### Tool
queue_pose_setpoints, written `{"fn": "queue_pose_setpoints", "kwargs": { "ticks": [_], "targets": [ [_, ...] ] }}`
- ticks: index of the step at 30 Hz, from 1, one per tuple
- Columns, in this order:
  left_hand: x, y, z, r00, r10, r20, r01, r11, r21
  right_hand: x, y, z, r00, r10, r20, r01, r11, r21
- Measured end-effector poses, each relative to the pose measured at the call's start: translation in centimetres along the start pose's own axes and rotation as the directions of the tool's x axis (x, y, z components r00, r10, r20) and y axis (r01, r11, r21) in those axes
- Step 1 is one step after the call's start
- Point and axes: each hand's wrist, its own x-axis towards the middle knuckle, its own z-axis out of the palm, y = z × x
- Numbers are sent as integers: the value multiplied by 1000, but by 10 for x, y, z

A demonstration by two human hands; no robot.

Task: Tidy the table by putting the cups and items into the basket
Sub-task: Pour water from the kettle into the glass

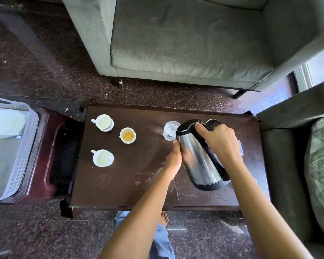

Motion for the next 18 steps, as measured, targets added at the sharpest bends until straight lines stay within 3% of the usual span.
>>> {"fn": "queue_pose_setpoints", "kwargs": {
  "ticks": [4, 8, 13, 18],
  "targets": [
    [-7, 4, -10, 994, 113, 3, -113, 992, 63, -13, 15, 5, 998, 54, -32, -49, 988, 148],
    [-11, 1, -23, 972, 204, -113, -201, 979, 37, -30, 37, 9, 998, 65, -9, -56, 920, 389],
    [-10, -9, -48, 948, 240, -209, -276, 947, -165, -56, 48, 26, 996, 72, -61, -28, 846, 532],
    [-25, -8, -115, 917, 226, -329, -331, 892, -307, -79, 27, 34, 992, -53, -115, 115, 759, 641]
  ]
}}
